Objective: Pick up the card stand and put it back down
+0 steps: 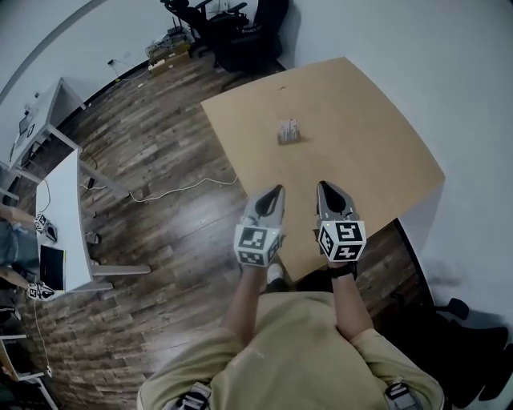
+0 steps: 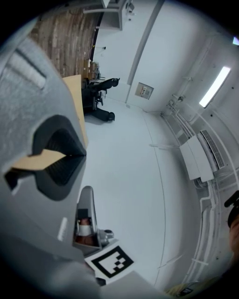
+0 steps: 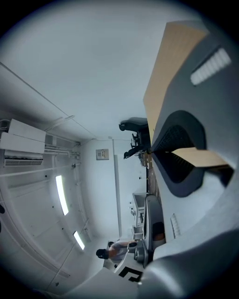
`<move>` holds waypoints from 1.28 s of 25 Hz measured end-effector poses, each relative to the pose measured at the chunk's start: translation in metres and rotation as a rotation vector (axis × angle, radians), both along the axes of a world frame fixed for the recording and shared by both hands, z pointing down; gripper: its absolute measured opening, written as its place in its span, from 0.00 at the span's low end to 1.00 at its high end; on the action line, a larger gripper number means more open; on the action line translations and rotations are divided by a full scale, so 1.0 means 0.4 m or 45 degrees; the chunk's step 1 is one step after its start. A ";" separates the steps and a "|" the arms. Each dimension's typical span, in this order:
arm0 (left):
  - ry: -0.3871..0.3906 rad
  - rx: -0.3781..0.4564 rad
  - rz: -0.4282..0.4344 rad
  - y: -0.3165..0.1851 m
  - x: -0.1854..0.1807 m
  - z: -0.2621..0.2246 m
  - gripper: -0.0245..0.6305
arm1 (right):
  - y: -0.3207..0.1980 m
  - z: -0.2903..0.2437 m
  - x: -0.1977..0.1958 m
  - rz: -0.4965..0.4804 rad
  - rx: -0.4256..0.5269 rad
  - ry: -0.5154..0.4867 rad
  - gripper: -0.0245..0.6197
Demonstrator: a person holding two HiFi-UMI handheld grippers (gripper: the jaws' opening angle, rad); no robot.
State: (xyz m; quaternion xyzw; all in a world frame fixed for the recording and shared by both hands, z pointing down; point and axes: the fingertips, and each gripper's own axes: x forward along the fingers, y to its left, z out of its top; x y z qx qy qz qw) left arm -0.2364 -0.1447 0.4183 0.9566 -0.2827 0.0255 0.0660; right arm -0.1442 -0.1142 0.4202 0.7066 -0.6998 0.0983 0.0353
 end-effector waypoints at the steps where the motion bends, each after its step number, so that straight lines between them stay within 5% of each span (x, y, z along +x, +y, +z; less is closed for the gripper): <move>1: -0.013 -0.007 -0.003 -0.026 0.000 0.024 0.04 | -0.021 0.024 -0.001 0.001 -0.022 -0.002 0.05; 16: -0.185 -0.162 0.026 -0.357 0.075 0.344 0.04 | -0.290 0.335 0.091 -0.120 -0.220 -0.181 0.05; 25: -0.295 -0.220 0.088 -0.578 0.185 0.527 0.23 | -0.471 0.488 0.197 -0.170 -0.315 -0.303 0.05; 32: -0.461 -0.183 0.263 -0.736 0.302 0.694 0.32 | -0.579 0.598 0.284 -0.178 -0.355 -0.329 0.05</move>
